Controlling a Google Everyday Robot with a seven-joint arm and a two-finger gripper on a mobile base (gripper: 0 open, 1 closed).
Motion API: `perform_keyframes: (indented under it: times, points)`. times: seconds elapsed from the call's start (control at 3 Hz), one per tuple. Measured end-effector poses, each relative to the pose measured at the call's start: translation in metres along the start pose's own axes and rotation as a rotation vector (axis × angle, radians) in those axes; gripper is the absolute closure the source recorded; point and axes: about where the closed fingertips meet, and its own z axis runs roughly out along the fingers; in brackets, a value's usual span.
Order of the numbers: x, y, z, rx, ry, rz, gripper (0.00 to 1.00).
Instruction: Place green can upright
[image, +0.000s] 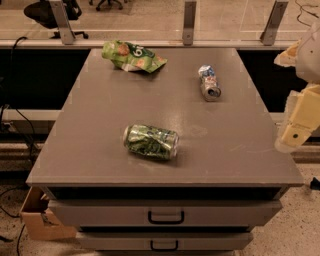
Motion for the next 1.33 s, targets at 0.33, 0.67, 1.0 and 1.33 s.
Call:
perform_keyframes:
  times: [0.33,0.67,1.0,1.33]
  points:
    - [0.0,0.0,0.0,0.0,0.0,0.0,0.0]
    - [-0.025,0.007,0.006,-0.034,0.008,0.019,0.0]
    - [-0.072,0.018,0.029,-0.093,0.042,0.049,0.0]
    - [-0.11,0.032,0.048,-0.105,0.062,0.093,0.0]
